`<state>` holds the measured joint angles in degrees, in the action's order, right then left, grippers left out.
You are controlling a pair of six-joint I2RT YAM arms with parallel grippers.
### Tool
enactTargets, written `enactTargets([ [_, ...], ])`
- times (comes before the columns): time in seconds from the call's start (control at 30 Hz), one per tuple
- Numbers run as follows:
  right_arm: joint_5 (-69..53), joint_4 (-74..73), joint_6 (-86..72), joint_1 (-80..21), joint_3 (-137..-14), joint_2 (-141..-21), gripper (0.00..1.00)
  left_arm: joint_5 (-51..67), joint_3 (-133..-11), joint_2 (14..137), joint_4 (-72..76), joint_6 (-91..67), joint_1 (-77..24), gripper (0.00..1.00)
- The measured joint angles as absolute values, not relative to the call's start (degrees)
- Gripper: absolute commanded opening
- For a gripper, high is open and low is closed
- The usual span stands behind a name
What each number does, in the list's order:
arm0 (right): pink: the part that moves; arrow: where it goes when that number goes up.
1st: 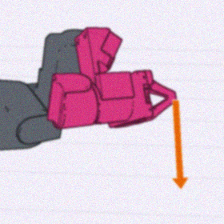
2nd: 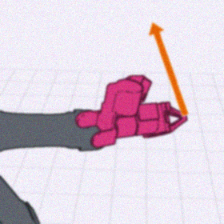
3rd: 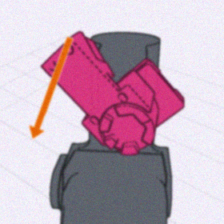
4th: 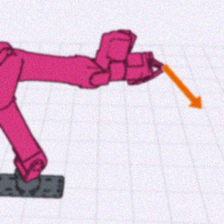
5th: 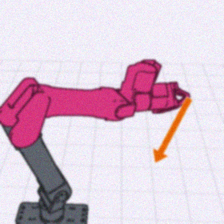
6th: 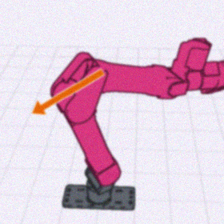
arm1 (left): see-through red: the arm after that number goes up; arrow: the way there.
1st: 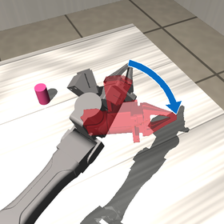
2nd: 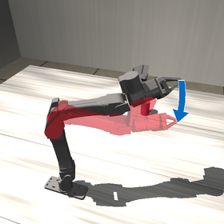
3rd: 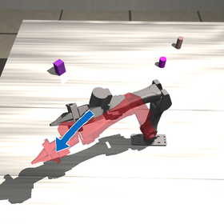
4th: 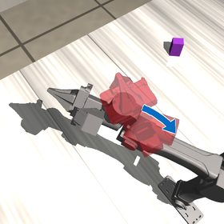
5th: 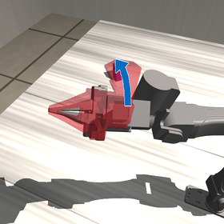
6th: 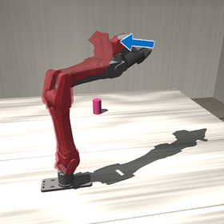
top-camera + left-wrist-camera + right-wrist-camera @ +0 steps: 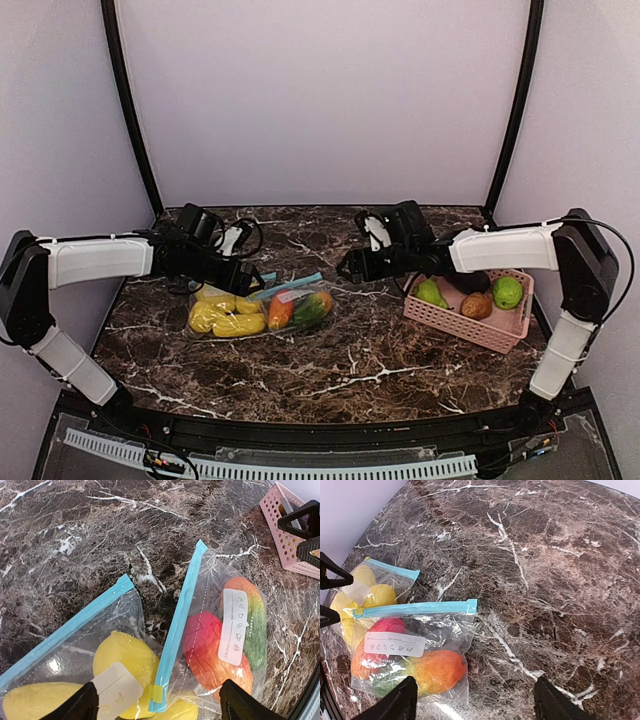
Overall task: Place the food in the zip-top bag and seal the zipper
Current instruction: Place the zipper food storage bag at the center of the board, then reset both arms
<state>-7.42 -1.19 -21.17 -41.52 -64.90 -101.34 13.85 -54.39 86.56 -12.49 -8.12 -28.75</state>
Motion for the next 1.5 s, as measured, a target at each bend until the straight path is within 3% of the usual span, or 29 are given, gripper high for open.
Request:
enactTargets([
  [0.13, -5.7, -4.3, -19.7, -40.4, -64.8, -97.6, 0.98, 12.8, -54.4, 84.5, -13.4, -8.3, -27.8, 0.93],
  [0.33, -4.8, -8.2, -19.1, -33.7, -63.7, -90.8, 0.99, 11.6, -54.4, 78.7, -15.8, -8.4, -21.8, 0.94],
  [0.7, -3.4, -16.9, -19.2, -15.6, -53.9, -76.7, 0.99, 9.6, -50.7, 63.5, -22.4, -9.2, -1.4, 0.97],
  [1.1, 0.1, -10.1, -13.4, -13.2, -42.7, -51.9, 0.99, 0.9, -44.1, 42.3, -20.9, -5.9, -0.9, 0.99],
  [1.5, 1.0, -3.2, -7.7, -13.2, -33.3, -42.4, 0.99, -2.4, -41.1, 38.2, -19.8, -4.0, -0.9, 0.99],
])
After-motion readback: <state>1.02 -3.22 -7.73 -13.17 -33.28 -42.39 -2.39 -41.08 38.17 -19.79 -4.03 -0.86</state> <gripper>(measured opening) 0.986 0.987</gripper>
